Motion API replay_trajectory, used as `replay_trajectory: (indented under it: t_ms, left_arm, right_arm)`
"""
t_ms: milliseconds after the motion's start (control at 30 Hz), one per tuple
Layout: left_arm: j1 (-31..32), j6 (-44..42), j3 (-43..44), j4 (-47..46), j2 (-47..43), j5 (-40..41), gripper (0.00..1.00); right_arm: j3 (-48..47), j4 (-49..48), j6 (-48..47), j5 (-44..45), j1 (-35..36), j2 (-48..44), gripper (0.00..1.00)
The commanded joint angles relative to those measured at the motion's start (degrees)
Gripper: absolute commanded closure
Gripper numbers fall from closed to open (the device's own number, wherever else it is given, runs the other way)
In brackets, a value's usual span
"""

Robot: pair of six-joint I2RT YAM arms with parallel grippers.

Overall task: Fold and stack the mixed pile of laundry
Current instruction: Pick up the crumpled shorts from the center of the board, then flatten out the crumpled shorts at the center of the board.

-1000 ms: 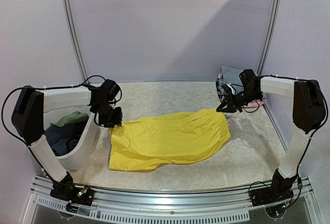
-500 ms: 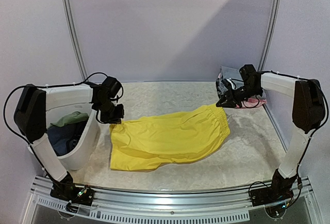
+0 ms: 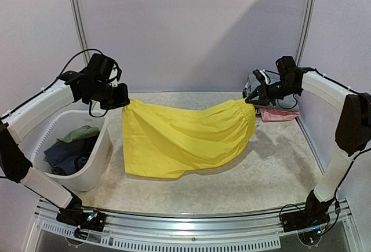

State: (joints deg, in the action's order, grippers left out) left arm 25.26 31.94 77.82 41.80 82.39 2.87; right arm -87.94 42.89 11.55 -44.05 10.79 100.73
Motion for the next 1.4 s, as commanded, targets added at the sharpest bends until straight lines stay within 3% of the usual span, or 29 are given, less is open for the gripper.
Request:
replay_trajectory:
  t_ms: [0, 233, 467, 933, 1133, 1267, 1367]
  left_arm:
    - [-0.5, -3.7, 6.1, 4.1, -3.9, 1.3, 1.00]
    - [-0.6, -6.5, 16.2, 7.6, -7.6, 2.8, 1.00]
    - [-0.6, -8.1, 23.8, 6.5, -9.8, -0.4, 1.00]
    - [-0.5, -10.6, 43.8, 5.8, -11.6, -7.4, 1.00]
    - [-0.6, -12.6, 49.7, 4.7, -14.3, -5.7, 1.00]
    - [-0.5, -14.1, 48.3, -2.6, -15.6, -3.8, 1.00]
    - [-0.5, -15.3, 50.9, -1.9, -11.4, -3.1, 1.00]
  right_arm:
    - [-4.6, -1.6, 0.3, -0.5, -0.4, -6.6, 1.00]
    - [-9.2, -6.1, 2.2, -0.3, -0.4, -12.9, 1.00]
    - [-9.6, -13.6, 4.6, 1.1, -0.4, -20.3, 1.00]
    - [-17.5, -19.3, 6.8, 0.6, -0.4, -33.5, 1.00]
    - [-26.8, -20.5, 10.7, -3.0, -0.4, -34.5, 1.00]
    - [-28.3, -21.5, 12.4, -2.5, -0.4, -33.8, 1.00]
    - [-31.5, -13.6, 14.0, 0.4, -0.4, -29.2, 1.00]
